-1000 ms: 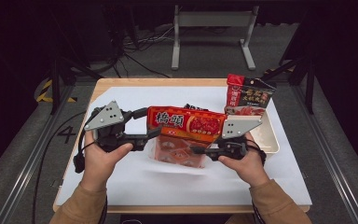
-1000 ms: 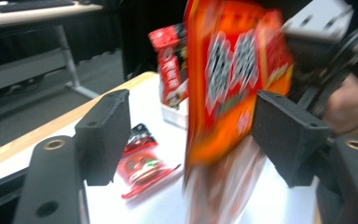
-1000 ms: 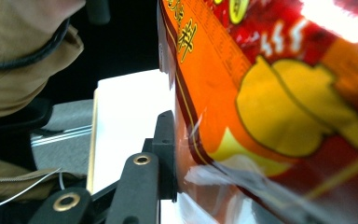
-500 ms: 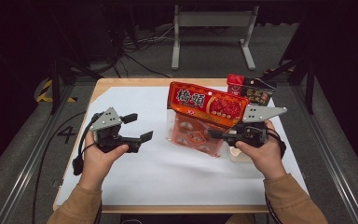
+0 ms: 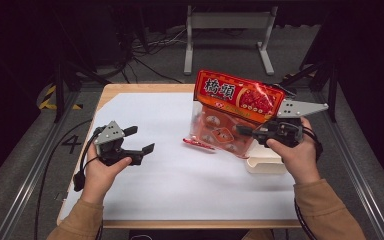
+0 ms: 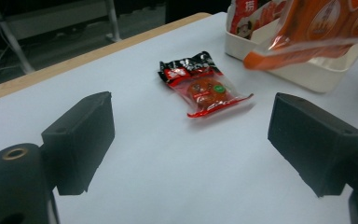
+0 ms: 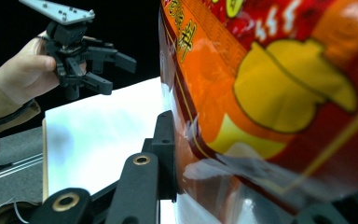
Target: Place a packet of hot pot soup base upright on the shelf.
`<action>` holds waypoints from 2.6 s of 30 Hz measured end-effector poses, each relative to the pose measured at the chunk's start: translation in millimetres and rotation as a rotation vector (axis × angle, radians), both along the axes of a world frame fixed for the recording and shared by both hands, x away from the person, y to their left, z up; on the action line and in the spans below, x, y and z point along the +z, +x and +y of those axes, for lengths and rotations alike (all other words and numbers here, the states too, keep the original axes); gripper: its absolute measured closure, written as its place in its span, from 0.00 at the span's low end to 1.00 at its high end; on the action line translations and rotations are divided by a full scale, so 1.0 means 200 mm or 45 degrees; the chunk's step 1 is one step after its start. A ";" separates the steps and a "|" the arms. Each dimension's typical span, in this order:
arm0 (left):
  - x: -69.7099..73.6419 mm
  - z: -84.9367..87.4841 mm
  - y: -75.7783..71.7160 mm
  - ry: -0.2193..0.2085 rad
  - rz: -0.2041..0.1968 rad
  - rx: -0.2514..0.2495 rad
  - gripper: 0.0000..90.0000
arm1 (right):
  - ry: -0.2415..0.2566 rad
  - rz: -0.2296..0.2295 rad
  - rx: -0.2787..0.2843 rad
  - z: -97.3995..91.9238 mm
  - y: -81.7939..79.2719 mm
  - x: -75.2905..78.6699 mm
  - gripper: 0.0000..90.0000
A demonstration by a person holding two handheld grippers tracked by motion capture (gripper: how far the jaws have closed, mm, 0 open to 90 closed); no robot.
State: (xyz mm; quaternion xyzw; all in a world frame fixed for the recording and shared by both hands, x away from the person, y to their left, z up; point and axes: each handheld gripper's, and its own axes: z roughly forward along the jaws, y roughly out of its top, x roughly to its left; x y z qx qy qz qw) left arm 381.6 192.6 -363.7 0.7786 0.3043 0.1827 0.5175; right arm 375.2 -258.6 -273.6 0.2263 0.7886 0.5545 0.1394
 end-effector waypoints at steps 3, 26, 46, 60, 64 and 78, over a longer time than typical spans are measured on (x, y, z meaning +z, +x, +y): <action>-0.02 0.03 0.00 -0.009 0.004 0.010 0.16 | -0.006 -0.010 -0.026 -0.03 0.01 0.02 0.78; -0.16 0.18 0.00 0.016 0.109 0.093 0.16 | -0.007 -0.054 -0.220 -0.30 0.05 0.07 0.78; -0.16 0.19 0.01 0.010 0.110 0.106 0.16 | -0.003 -0.021 -0.365 -0.47 0.06 0.07 0.78; -0.17 0.19 0.01 0.001 0.117 0.117 0.15 | -0.041 -0.019 -0.391 -0.52 0.10 -0.04 0.78; -0.17 0.20 0.01 0.005 0.116 0.120 0.15 | -0.058 -0.026 -0.390 -0.52 0.11 -0.07 0.78; -0.18 0.20 0.02 0.007 0.116 0.120 0.15 | -0.082 0.016 -0.404 -0.54 0.13 -0.17 0.78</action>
